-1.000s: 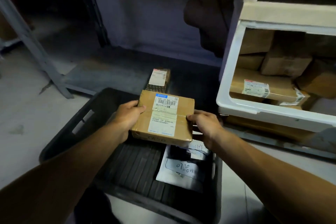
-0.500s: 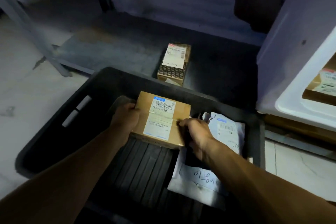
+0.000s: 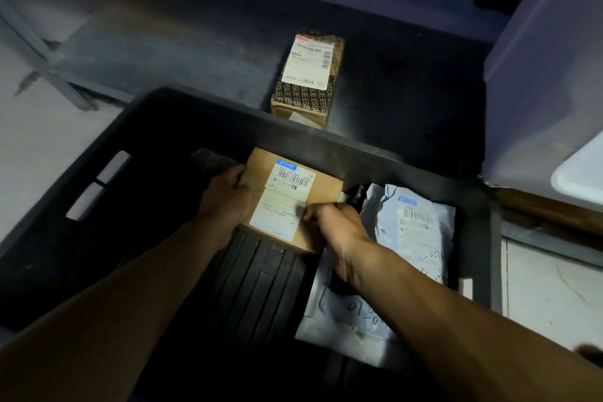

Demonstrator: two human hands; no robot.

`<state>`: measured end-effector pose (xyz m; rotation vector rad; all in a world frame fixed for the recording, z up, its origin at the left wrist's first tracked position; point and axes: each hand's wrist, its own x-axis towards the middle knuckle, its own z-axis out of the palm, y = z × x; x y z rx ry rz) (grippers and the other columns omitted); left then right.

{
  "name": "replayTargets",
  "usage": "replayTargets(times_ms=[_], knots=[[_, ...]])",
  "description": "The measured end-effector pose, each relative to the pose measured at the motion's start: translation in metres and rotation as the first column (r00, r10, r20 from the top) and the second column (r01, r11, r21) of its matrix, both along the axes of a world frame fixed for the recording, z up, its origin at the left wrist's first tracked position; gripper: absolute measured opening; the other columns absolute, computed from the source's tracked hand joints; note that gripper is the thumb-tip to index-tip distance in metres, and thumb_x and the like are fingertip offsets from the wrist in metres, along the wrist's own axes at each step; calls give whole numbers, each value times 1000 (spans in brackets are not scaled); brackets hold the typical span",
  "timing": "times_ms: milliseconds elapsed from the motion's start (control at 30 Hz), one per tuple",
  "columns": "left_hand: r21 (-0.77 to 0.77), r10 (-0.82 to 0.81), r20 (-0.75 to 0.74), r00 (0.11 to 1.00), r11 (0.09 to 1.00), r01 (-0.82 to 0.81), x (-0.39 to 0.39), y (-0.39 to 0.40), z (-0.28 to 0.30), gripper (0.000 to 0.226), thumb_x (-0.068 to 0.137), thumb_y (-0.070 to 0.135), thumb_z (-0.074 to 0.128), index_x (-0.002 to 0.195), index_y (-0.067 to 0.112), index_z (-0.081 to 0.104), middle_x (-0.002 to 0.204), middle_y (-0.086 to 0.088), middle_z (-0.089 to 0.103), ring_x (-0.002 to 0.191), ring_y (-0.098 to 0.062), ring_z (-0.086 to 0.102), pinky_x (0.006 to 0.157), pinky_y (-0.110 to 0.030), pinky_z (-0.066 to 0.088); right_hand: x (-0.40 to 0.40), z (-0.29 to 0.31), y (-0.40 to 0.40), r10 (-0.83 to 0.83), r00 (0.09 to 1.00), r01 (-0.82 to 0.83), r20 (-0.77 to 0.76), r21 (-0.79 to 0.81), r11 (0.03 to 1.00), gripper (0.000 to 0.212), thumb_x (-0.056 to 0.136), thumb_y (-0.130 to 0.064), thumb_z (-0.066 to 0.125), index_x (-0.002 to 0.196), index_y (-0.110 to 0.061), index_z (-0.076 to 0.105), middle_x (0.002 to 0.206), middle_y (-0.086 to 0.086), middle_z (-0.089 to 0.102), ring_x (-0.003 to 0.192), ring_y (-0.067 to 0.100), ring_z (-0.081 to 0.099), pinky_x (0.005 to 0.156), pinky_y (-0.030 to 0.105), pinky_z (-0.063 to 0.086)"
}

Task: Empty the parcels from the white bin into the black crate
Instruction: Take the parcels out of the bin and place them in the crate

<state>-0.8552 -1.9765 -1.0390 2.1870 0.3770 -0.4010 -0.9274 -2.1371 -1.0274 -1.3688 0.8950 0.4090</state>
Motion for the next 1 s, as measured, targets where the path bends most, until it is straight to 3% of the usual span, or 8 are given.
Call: replayTargets(times_ms=[133,200,300,433,533,633,700,1000], knots=[[36,-40,-11,999,999,41,-3,1,3,42,101,24,47,142,29,53,130,-6,64,100,-23,65,80,-31,53,2,7,-1,38,999,-36,22,-86,996,56,62,-34,64,115,-19,66,106,0,74,93,20,71,79,31,56],[95,-99,-55,994,990,103,0,4,4,45,101,29,45,145,31,48,136,-7,62,107,-29,65,89,-38,56,-2,14,-5,107,993,-97,46,-177,979,58,61,-40,64,117,-24,64,109,-4,74,98,19,70,92,38,57],[174,-178,-120,977,965,197,4,4,17,51,101,27,46,152,27,40,142,-10,57,113,-32,64,94,-46,56,-10,38,-14,271,961,-241,45,-334,911,50,80,-36,65,130,-32,55,119,-6,68,109,20,65,99,34,52],[204,-308,-70,949,927,316,-6,-8,57,48,101,19,54,148,15,45,138,-15,58,116,-32,63,98,-44,53,-20,70,-26,422,906,-353,34,-491,797,54,93,-24,59,144,-31,41,120,-1,61,120,27,60,94,27,46],[471,-514,-25,857,751,464,-21,-11,90,63,101,33,56,157,20,30,153,-10,46,136,-29,48,110,-38,40,-28,90,-29,521,853,-398,12,-630,667,66,92,-29,62,153,-24,37,140,3,59,130,26,54,101,26,42],[697,-696,-28,717,501,514,-38,-10,118,79,98,50,51,160,21,12,167,-6,17,154,-29,14,122,-51,19,-41,114,-31,608,793,-417,-37,-761,497,71,91,-38,62,154,-20,35,146,10,52,136,30,47,110,34,41],[757,-723,-59,688,417,503,-50,-11,136,85,96,56,48,161,22,5,169,-7,7,155,-30,4,122,-55,13,-52,130,-34,634,772,-394,-44,-816,423,68,91,-42,60,151,-19,39,144,11,53,136,32,46,110,37,41],[780,-760,0,650,406,475,-108,-45,212,86,95,58,50,161,22,7,169,-7,6,156,-29,5,124,-50,13,-116,207,-57,698,709,-333,-96,-919,212,75,98,-48,52,160,-21,20,164,10,26,152,30,21,123,41,25]])
